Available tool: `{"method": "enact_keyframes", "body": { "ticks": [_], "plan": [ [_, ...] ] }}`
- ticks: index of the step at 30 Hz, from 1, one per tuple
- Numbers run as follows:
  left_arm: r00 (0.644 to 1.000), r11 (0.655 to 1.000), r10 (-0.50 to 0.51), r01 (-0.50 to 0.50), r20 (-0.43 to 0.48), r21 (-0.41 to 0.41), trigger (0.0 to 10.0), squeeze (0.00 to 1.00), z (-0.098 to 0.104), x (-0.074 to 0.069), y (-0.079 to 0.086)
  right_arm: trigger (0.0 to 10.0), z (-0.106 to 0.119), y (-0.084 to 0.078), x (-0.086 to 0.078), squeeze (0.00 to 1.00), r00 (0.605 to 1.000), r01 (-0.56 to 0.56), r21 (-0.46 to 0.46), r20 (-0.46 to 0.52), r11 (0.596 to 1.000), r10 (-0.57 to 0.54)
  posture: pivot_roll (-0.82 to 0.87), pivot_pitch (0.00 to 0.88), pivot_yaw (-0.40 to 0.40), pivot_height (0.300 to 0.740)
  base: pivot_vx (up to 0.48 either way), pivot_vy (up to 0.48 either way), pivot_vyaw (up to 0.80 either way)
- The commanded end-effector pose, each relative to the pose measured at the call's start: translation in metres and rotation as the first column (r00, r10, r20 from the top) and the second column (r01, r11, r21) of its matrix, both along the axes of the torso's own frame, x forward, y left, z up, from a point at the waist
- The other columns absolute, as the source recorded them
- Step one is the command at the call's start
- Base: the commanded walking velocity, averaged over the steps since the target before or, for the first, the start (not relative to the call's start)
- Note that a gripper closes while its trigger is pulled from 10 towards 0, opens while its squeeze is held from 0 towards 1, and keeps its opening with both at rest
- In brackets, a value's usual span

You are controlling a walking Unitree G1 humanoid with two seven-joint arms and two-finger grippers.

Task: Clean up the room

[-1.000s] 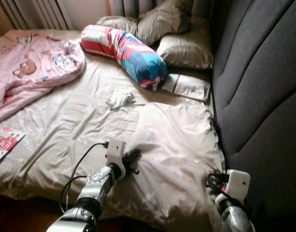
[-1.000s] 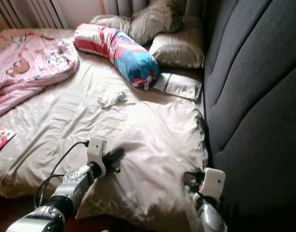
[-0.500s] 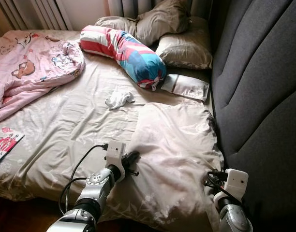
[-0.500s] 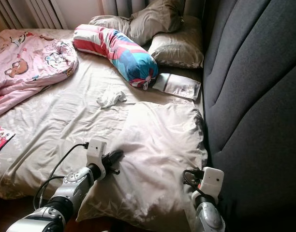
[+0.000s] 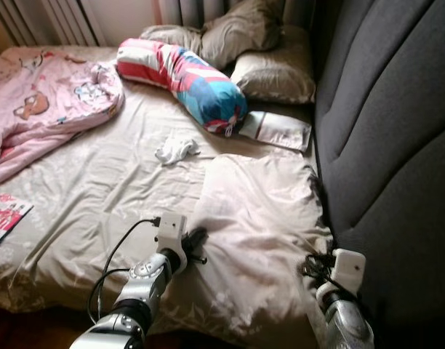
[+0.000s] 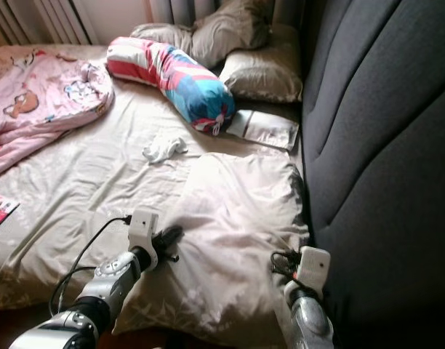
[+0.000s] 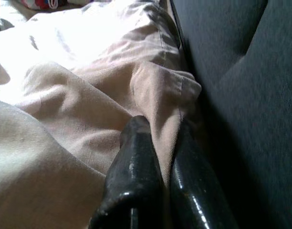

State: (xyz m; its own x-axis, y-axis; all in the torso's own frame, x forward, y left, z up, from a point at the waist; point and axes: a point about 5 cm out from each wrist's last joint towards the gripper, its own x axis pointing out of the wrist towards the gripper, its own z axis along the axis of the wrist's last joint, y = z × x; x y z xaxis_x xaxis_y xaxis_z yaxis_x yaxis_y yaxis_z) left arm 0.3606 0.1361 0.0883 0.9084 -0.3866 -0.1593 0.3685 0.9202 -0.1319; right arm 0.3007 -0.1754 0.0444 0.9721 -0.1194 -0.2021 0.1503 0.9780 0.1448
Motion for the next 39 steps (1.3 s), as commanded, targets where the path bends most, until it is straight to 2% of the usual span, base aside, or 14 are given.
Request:
{"method": "enact_keyframes", "body": {
  "ticks": [1,4,6,12,18,25,26,27,28,29,39],
  "plan": [
    [0.997,1.000,0.029,-0.030,0.072,0.008,10.0,0.00,0.018,0.010,0.004,10.0,0.017,-0.006,0.015,0.00,0.997,0.019,-0.015,0.073,1.000,-0.018,-0.10,0.268,0.048,0.740,0.000,0.000,0.00],
    [0.997,1.000,0.028,-0.028,0.078,0.010,10.0,0.00,0.022,0.012,0.002,10.0,0.021,-0.004,0.021,0.00,0.997,0.013,-0.016,0.079,1.000,-0.012,-0.10,0.276,0.051,0.740,0.000,0.000,0.00],
    [0.996,0.999,0.033,-0.034,0.088,0.011,10.0,0.00,0.031,0.018,-0.003,10.0,0.032,0.000,0.036,0.00,0.995,-0.007,-0.021,0.101,1.000,0.009,-0.10,0.285,0.054,0.740,0.000,0.000,0.00],
    [0.994,0.999,0.049,-0.051,0.101,0.011,10.0,0.00,0.045,0.027,-0.010,10.0,0.051,0.003,0.057,0.00,0.991,-0.021,-0.019,0.129,1.000,0.024,-0.10,0.295,0.053,0.740,0.000,0.000,0.00],
    [0.994,0.999,0.047,-0.049,0.096,0.018,10.0,0.00,0.046,0.028,-0.010,10.0,0.052,0.006,0.060,0.00,0.991,-0.039,-0.026,0.126,0.999,0.042,-0.10,0.299,0.054,0.740,0.000,0.000,0.00],
    [0.997,0.998,0.046,-0.049,0.060,0.039,10.0,0.00,0.034,0.023,-0.007,10.0,0.038,0.003,0.053,0.00,0.996,-0.041,-0.021,0.084,0.999,0.043,-0.10,0.305,0.058,0.740,0.000,0.000,0.00],
    [0.997,0.998,0.047,-0.049,0.055,0.040,10.0,0.00,0.032,0.022,-0.006,10.0,0.036,0.004,0.052,0.16,0.996,-0.045,-0.017,0.081,0.999,0.047,-0.10,0.305,0.058,0.740,0.000,0.000,0.00],
    [0.997,0.998,0.047,-0.049,0.055,0.040,10.0,0.00,0.032,0.022,-0.006,10.0,0.036,0.004,0.052,0.16,0.996,-0.045,-0.017,0.081,0.999,0.047,-0.10,0.305,0.058,0.740,0.000,0.000,0.00],
    [0.998,0.998,0.048,-0.050,0.052,0.040,10.0,0.00,0.031,0.022,-0.006,10.0,0.035,0.004,0.052,0.87,0.995,-0.049,-0.017,0.080,0.999,0.051,-0.10,0.306,0.059,0.740,0.000,0.000,0.00],
    [0.998,0.998,0.047,-0.049,0.049,0.040,10.0,0.00,0.031,0.021,-0.007,10.0,0.034,0.005,0.052,1.00,0.996,-0.051,-0.021,0.077,0.998,0.053,-0.10,0.306,0.059,0.740,0.000,0.000,0.00],
    [0.999,0.998,0.032,-0.034,0.036,0.045,10.0,0.00,0.028,0.020,-0.012,10.0,0.038,0.005,0.055,1.00,0.995,-0.053,-0.021,0.083,0.998,0.055,-0.10,0.305,0.062,0.740,0.000,0.000,0.00]
  ]
}}
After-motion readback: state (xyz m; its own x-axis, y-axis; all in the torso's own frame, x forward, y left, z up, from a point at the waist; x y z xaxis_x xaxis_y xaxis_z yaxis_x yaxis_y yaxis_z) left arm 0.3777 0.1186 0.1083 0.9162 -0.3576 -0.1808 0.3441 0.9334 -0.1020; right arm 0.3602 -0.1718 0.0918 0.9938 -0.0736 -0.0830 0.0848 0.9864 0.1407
